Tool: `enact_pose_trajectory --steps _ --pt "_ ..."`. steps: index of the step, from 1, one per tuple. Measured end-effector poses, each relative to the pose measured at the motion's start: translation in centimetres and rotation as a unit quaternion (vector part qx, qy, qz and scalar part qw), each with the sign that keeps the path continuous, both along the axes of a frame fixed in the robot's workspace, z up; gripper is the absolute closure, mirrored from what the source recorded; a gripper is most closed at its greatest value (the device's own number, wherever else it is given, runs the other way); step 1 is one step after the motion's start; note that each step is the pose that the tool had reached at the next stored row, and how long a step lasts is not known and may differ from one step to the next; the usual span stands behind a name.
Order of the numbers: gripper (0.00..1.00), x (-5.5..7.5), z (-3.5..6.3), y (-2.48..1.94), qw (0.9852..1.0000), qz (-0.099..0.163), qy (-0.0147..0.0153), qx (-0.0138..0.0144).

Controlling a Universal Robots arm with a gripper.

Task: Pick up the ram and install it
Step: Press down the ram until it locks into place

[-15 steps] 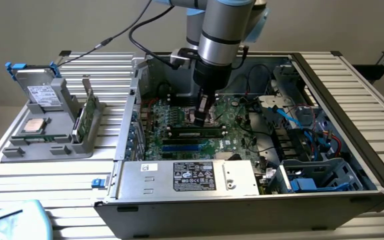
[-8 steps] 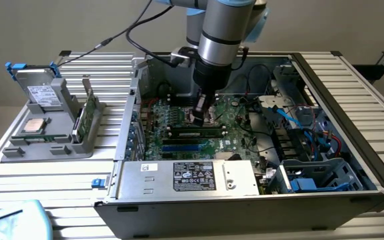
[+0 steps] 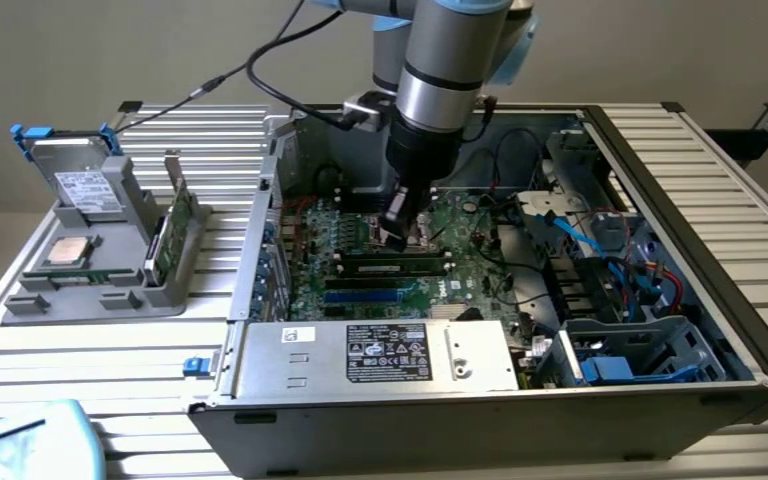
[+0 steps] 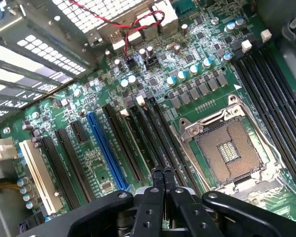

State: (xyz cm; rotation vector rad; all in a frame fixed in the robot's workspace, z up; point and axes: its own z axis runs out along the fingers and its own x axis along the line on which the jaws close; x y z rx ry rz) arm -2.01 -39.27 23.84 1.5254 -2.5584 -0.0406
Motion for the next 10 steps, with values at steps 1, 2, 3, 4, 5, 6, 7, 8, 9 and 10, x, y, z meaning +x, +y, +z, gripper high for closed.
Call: enact_pose_trajectory --steps 1,2,3,4,5,6,7,8,9,10 --pt "0.9 0.0 0.0 0.0 1.0 -0.006 -0.0004 -0.0006" --pt "0.9 0.0 0.0 0.0 0.9999 -0.011 -0.0011 -0.0012" --pt "0.9 0.0 -0.01 0.0 0.9999 -0.016 -0.0022 -0.0019" --pt "0.9 0.01 -0.01 0.0 0.9998 -0.02 -0.0035 -0.0026" --pt "0.9 0.0 0.0 0.0 0.9997 -0.025 -0.0049 -0.0035" --pt "0.9 0.0 0.0 0.0 0.9995 -0.03 -0.0063 -0.0043" --pt "0.9 0.0 -0.01 0.0 0.9994 -0.034 -0.0079 -0.0051" --pt "0.9 0.0 0.0 0.0 0.9992 -0.039 -0.0095 -0.0059" --pt "0.9 0.0 -0.01 0.0 0.999 -0.043 -0.0112 -0.0067" --pt "0.9 0.0 -0.01 0.0 0.9987 -0.048 -0.0128 -0.0074"
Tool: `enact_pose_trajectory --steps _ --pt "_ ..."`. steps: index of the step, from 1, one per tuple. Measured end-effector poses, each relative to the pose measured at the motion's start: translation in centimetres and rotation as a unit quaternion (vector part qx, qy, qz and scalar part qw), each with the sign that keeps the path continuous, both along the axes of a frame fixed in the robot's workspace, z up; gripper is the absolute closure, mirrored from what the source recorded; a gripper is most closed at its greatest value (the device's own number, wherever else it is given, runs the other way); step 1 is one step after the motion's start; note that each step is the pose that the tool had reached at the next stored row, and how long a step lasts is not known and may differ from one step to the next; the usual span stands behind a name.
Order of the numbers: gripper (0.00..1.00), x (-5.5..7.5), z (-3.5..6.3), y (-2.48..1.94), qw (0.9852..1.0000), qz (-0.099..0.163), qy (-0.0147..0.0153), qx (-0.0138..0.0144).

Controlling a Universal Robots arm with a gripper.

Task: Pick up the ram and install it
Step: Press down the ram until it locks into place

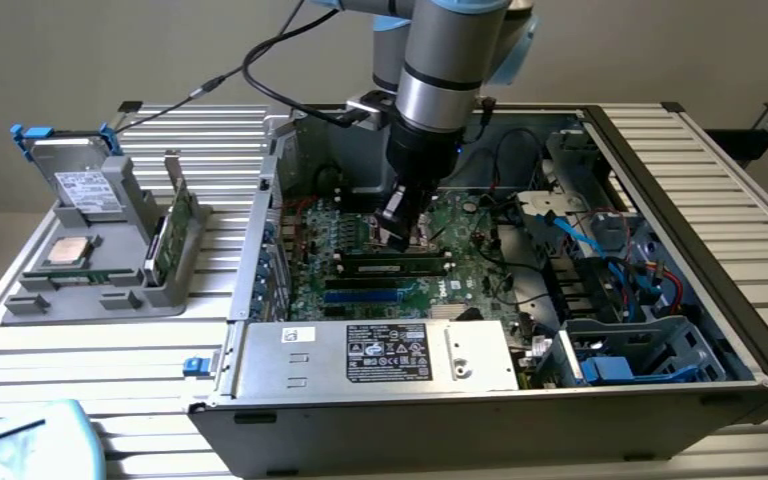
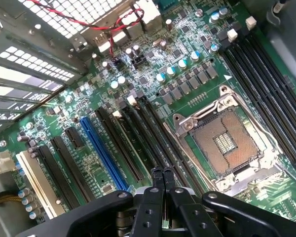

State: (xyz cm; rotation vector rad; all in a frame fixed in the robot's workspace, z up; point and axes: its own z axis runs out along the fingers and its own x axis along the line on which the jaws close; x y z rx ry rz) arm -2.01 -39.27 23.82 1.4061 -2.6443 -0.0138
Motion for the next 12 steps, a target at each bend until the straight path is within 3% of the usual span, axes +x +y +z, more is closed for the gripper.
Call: enact_pose_trajectory --steps 6,12 --pt "0.9 0.0 -0.03 0.0 0.9995 -0.03 -0.0088 -0.0037" --pt "0.9 0.0 -0.2 0.0 0.9975 -0.068 -0.0145 -0.004"
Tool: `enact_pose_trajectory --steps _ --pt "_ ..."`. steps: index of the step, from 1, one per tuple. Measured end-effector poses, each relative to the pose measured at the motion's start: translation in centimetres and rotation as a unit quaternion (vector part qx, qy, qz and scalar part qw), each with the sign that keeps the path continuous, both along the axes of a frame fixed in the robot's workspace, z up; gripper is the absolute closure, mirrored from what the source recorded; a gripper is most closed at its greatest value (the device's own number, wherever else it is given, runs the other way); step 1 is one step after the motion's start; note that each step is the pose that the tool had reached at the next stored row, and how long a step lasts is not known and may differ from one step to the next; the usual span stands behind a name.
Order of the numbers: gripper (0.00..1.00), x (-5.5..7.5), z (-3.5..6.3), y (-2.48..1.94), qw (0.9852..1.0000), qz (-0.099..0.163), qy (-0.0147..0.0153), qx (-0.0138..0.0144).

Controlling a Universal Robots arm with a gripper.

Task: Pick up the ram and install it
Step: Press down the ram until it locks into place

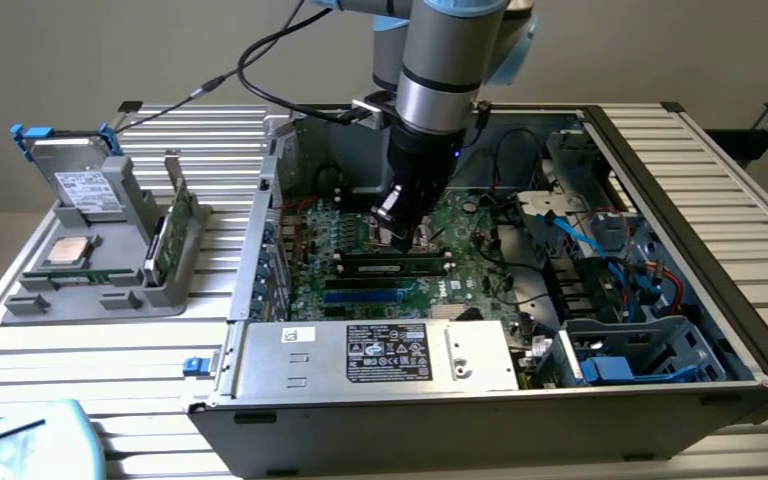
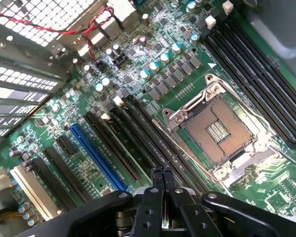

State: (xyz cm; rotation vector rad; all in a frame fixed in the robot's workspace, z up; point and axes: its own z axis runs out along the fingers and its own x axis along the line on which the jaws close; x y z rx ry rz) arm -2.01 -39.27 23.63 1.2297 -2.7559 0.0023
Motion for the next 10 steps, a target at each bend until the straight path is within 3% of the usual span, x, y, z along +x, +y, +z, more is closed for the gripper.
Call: enact_pose_trajectory --steps 5,10 --pt "0.9 0.0 -0.2 0.0 0.9994 -0.035 -0.0031 0.0" --pt "0.9 0.0 -0.25 0.0 0.9974 -0.072 -0.0044 -0.0001"
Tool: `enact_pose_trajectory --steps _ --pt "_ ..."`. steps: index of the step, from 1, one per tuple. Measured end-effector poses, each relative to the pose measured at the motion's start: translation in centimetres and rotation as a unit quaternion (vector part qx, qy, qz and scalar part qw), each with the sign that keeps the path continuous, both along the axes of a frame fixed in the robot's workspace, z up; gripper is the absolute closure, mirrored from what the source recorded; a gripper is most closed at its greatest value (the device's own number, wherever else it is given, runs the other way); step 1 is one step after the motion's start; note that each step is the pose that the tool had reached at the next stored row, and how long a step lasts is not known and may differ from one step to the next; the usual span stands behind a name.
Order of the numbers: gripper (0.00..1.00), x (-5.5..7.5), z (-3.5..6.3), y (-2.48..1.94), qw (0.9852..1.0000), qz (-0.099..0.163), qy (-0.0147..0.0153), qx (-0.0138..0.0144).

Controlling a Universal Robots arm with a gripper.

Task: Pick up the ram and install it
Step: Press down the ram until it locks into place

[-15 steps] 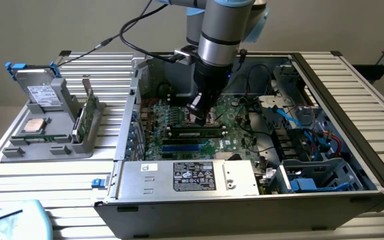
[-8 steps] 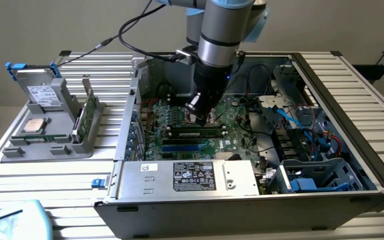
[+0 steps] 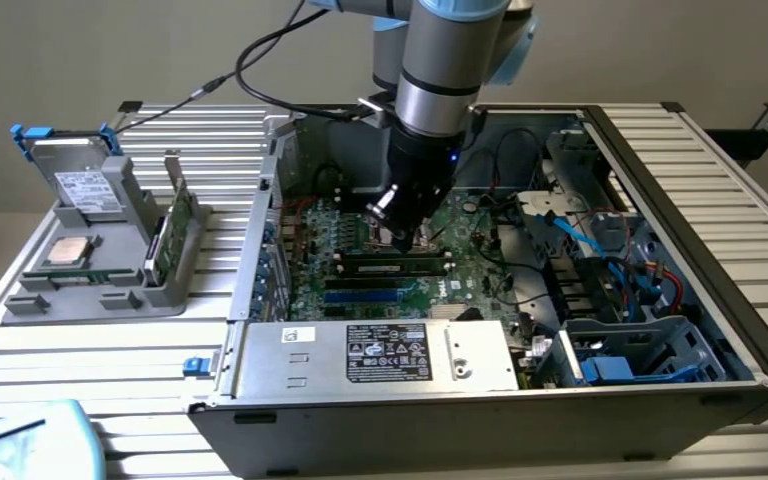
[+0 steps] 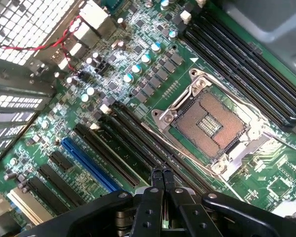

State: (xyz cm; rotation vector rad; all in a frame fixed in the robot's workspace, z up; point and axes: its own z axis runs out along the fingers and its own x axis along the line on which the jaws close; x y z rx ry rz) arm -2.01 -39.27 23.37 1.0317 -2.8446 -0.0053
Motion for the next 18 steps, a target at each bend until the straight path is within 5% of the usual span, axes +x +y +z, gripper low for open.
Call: enact_pose_trajectory --steps 8,18 --pt "0.9 0.0 0.0 0.0 0.9982 -0.06 0.0 0.0" --pt "0.9 0.0 0.0 0.0 0.9902 -0.14 -0.0004 0.0"
